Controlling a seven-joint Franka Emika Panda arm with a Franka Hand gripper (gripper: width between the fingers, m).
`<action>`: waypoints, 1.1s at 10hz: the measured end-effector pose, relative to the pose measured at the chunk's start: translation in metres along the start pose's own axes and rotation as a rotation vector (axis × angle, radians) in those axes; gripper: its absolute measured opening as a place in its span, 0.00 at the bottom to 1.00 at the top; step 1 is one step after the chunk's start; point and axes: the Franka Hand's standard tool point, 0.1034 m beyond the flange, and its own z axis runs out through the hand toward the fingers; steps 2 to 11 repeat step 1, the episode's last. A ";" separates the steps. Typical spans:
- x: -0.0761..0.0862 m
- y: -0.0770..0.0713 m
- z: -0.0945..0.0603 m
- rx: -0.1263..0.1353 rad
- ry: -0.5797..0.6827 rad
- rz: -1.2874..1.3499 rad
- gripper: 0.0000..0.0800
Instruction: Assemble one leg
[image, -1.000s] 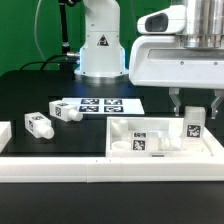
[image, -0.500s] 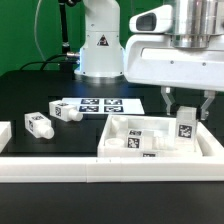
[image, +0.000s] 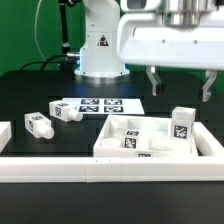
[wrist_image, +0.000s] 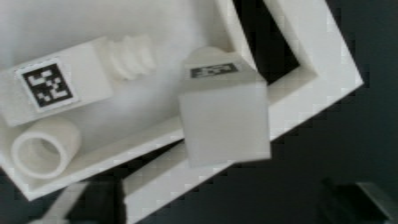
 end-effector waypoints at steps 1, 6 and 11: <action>0.000 0.000 0.006 -0.003 0.003 -0.002 0.77; 0.000 0.000 0.006 -0.003 0.003 -0.002 0.77; 0.000 0.000 0.006 -0.003 0.003 -0.002 0.77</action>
Offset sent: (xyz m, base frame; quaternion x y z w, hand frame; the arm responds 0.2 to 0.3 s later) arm 0.0000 0.0000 0.0000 0.0000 0.0000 0.0000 1.0000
